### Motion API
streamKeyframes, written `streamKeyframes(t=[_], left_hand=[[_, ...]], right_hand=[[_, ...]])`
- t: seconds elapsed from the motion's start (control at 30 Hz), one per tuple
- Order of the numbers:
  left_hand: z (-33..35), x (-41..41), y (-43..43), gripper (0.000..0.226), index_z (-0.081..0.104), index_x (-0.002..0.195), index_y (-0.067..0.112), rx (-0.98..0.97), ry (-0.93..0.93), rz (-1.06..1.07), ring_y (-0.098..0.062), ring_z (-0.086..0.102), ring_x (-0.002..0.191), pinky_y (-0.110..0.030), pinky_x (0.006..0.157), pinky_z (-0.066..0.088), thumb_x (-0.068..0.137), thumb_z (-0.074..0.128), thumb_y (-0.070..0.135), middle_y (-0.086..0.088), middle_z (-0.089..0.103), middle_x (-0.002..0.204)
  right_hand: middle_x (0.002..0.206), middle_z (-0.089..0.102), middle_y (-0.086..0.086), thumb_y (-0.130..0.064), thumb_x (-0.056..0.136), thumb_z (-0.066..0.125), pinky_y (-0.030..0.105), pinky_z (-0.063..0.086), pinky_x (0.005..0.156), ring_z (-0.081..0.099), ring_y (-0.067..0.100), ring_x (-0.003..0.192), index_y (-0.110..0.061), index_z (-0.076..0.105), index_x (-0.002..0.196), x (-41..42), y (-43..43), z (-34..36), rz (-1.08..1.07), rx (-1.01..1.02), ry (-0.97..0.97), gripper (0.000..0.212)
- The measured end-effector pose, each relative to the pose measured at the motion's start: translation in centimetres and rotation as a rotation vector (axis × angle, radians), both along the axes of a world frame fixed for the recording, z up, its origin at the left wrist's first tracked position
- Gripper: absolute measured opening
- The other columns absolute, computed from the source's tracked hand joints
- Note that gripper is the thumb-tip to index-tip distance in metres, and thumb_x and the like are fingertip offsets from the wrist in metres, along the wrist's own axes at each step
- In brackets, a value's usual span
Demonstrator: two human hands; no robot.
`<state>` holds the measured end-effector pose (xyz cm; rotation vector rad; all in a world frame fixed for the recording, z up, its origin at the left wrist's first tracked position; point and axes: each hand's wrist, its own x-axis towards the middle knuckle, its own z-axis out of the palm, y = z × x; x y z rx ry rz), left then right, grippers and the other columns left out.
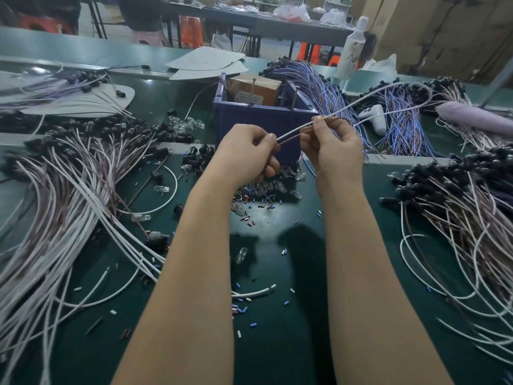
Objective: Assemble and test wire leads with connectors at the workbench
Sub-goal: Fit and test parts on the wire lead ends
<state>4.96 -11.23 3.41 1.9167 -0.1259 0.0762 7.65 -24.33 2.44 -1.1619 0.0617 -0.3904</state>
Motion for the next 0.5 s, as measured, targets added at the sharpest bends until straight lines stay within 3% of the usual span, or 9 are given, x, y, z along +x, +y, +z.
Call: streamKeyframes(t=[0.13,0.2,0.3,0.37,0.43,0.5], left_hand=[[-0.2,0.3,-0.2,0.021,0.069,0.090,0.008,0.023,-0.053,0.039,-0.007,0.048,0.051,-0.019,0.052,0.046,0.097,0.051,0.018,0.004,0.060,0.062],[-0.4,0.4,-0.1,0.020,0.070,0.090,0.009,0.046,-0.059,0.075,-0.007,0.050,0.051,-0.021,0.056,0.048,0.096,0.052,0.017,0.004,0.061,0.063],[-0.7,0.8,0.2,0.021,0.069,0.083,0.013,0.115,-0.076,0.146,-0.005,0.050,0.047,-0.020,0.059,0.043,0.096,0.052,0.017,0.003,0.062,0.063],[-0.7,0.7,0.3,0.022,0.067,0.079,0.017,0.195,-0.079,0.129,-0.002,0.051,0.048,-0.019,0.057,0.042,0.096,0.053,0.018,0.003,0.063,0.063],[-0.5,0.5,0.3,0.022,0.067,0.079,0.019,0.267,-0.084,0.064,0.002,0.050,0.046,-0.013,0.052,0.041,0.095,0.053,0.019,0.006,0.064,0.062],[-0.2,0.4,0.4,0.022,0.069,0.079,0.017,0.309,-0.098,0.012,0.002,0.051,0.045,-0.013,0.052,0.044,0.094,0.053,0.017,0.004,0.065,0.063]], right_hand=[[0.063,0.059,0.002,-0.005,0.096,0.053,0.017,0.051,0.051,0.057,0.004,0.047,-0.012,0.052,0.076,0.0,0.0,-0.1,-0.038,0.052,0.033,0.020],[0.063,0.059,0.005,-0.008,0.097,0.052,0.018,0.052,0.050,0.057,0.007,0.046,-0.010,0.053,0.075,-0.3,-0.1,0.0,-0.010,-0.038,0.097,0.022],[0.054,0.060,0.003,-0.023,0.096,0.054,0.019,0.047,0.045,0.054,0.011,0.044,-0.007,0.059,0.069,-1.1,-0.6,0.8,0.128,-0.580,0.229,0.032],[0.049,0.060,-0.004,-0.028,0.094,0.057,0.020,0.045,0.048,0.055,0.008,0.044,-0.011,0.063,0.068,-1.5,-0.4,1.9,0.124,-0.910,0.143,0.032],[0.062,0.064,-0.006,-0.026,0.092,0.057,0.018,0.046,0.061,0.061,0.008,0.059,-0.016,0.067,0.076,-1.8,0.3,3.1,0.004,-1.108,-0.054,0.021],[0.080,0.065,-0.004,-0.021,0.093,0.054,0.007,0.038,0.063,0.057,0.009,0.074,-0.017,0.072,0.093,-2.2,0.9,3.6,-0.022,-1.254,-0.121,0.018]])
